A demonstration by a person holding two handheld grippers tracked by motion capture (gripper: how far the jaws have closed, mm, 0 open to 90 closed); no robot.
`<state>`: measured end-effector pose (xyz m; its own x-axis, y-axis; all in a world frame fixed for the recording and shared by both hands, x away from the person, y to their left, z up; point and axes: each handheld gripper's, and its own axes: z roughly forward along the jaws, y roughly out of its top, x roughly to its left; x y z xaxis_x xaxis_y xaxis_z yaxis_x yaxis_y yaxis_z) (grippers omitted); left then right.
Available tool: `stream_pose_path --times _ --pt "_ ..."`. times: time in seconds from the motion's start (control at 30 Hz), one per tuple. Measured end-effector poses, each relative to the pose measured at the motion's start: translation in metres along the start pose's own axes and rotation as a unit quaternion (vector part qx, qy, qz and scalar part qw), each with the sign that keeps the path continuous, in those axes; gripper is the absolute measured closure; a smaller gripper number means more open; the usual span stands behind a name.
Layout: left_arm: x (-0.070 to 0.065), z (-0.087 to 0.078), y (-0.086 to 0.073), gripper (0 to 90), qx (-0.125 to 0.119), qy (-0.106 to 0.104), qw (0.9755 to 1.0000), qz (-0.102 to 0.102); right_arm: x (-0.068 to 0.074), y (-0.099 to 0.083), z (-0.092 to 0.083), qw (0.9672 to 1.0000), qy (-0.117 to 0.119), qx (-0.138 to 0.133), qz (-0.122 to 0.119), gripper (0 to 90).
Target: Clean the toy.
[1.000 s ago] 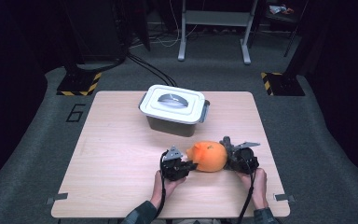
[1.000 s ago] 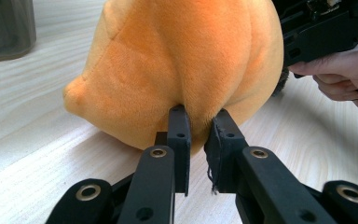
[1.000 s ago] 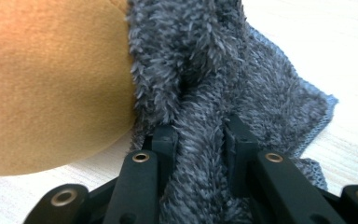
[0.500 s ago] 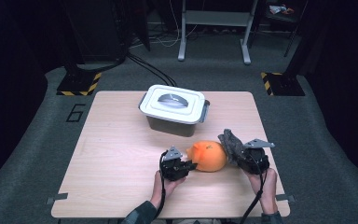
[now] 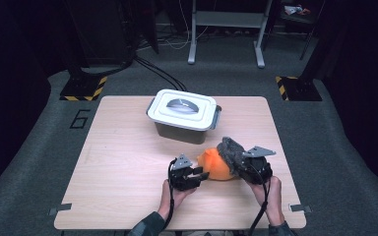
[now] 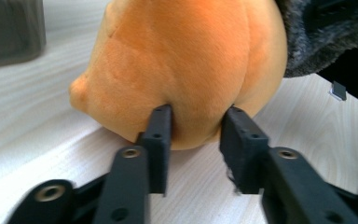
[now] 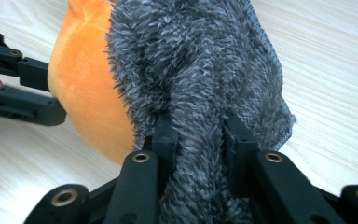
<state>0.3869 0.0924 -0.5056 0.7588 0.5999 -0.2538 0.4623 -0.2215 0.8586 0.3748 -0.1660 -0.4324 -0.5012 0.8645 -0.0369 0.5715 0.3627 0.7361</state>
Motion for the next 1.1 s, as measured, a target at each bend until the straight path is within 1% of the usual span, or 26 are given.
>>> stream_pose_path --times 0.07,0.1,0.13,0.2,0.23,0.27,0.33,0.37,0.4,0.47,0.5,0.53,0.6,0.63,0.67,0.7,0.73,0.77,0.8,0.83,0.87,0.9,0.93,0.97,1.0,1.1 --pt "-0.003 0.000 -0.001 54.3 0.005 0.024 0.9993 0.028 -0.002 0.000 0.000 1.0000 -0.001 0.002 0.003 70.4" --pt "-0.004 -0.001 -0.001 52.2 0.007 0.027 0.9988 0.039 -0.003 0.001 0.001 1.0000 -0.002 0.002 0.001 70.4" --pt "-0.005 0.000 -0.002 51.0 0.004 0.035 0.9986 0.041 -0.003 0.001 0.001 1.0000 -0.003 0.001 0.002 70.4" --pt "-0.005 0.001 -0.002 46.8 0.001 0.039 0.9983 0.044 -0.005 0.001 0.001 1.0000 -0.001 0.004 -0.004 70.4" --pt "-0.006 0.002 -0.002 45.9 0.003 0.042 0.9980 0.048 -0.005 0.001 0.002 1.0000 -0.001 0.003 0.000 70.4" --pt "-0.007 0.003 -0.001 44.8 0.007 0.044 0.9974 0.057 -0.005 0.001 0.002 1.0000 -0.002 0.004 0.004 70.4" --pt "-0.009 0.006 -0.001 42.8 0.007 0.047 0.9968 0.064 -0.006 0.001 0.003 1.0000 0.000 0.003 0.004 70.4" --pt "-0.010 0.007 -0.001 42.9 0.011 0.051 0.9960 0.072 -0.006 0.002 0.003 1.0000 0.000 0.003 0.004 70.4" --pt "-0.010 0.009 -0.001 43.2 0.010 0.053 0.9957 0.075 -0.007 0.002 0.004 1.0000 -0.002 0.001 0.003 70.4" --pt "-0.010 0.011 -0.001 47.2 0.013 0.058 0.9951 0.080 -0.005 0.003 0.004 0.9999 -0.001 0.005 0.009 70.4" --pt "-0.010 0.012 -0.001 51.1 0.013 0.058 0.9950 0.080 -0.007 0.003 0.004 1.0000 -0.002 0.005 0.000 70.4" --pt "-0.010 0.013 -0.002 53.7 0.007 0.061 0.9952 0.077 -0.007 0.003 0.005 1.0000 0.000 0.004 -0.001 70.4" --pt "-0.010 0.013 -0.002 61.6 0.008 0.064 0.9951 0.075 -0.007 0.003 0.005 1.0000 0.003 0.002 0.008 70.4" --pt "-0.010 0.013 -0.002 64.5 0.008 0.063 0.9951 0.076 -0.008 0.003 0.005 1.0000 0.004 0.002 0.006 70.4" --pt "-0.011 0.013 -0.002 67.4 0.006 0.065 0.9949 0.077 -0.007 0.003 0.004 0.9999 0.003 0.003 0.010 70.4" --pt "-0.011 0.012 -0.001 70.2 0.010 0.070 0.9940 0.083 -0.008 0.002 0.003 0.9999 0.004 -0.002 0.010 70.4" --pt "-0.012 0.013 0.000 72.6 0.009 0.067 0.9945 0.080 -0.009 0.002 0.001 1.0000 0.003 -0.002 0.006 70.4" --pt "-0.011 0.012 0.000 74.2 0.011 0.064 0.9946 0.081 -0.009 0.002 -0.001 1.0000 0.002 -0.003 0.004 70.4" --pt "-0.012 0.013 0.001 75.3 0.009 0.062 0.9951 0.076 -0.009 0.002 -0.003 0.9999 -0.001 -0.008 0.011 70.4" --pt "-0.011 0.012 0.002 76.4 0.011 0.063 0.9950 0.077 -0.009 0.003 -0.005 0.9999 -0.002 -0.009 0.010 70.4" --pt "-0.012 0.012 0.003 76.8 0.007 0.060 0.9959 0.067 -0.009 0.003 -0.008 0.9999 -0.002 -0.012 0.008 70.4" --pt "-0.012 0.012 0.004 77.0 0.008 0.058 0.9964 0.061 -0.008 0.004 -0.010 0.9998 -0.005 -0.019 0.009 70.4" --pt "-0.012 0.011 0.005 77.1 0.011 0.055 0.9968 0.058 -0.008 0.004 -0.014 0.9998 -0.004 -0.020 0.002 70.4" --pt "-0.013 0.011 0.006 77.2 0.007 0.053 0.9975 0.046 -0.007 0.006 -0.016 0.9997 -0.005 -0.023 0.001 70.4" --pt "-0.013 0.010 0.007 77.3 0.010 0.049 0.9979 0.041 -0.006 0.007 -0.019 0.9996 -0.004 -0.026 -0.004 70.4" --pt "-0.015 0.008 0.010 77.4 0.009 0.041 0.9989 0.019 0.003 0.012 -0.025 0.9995 -0.003 -0.029 -0.015 70.3"
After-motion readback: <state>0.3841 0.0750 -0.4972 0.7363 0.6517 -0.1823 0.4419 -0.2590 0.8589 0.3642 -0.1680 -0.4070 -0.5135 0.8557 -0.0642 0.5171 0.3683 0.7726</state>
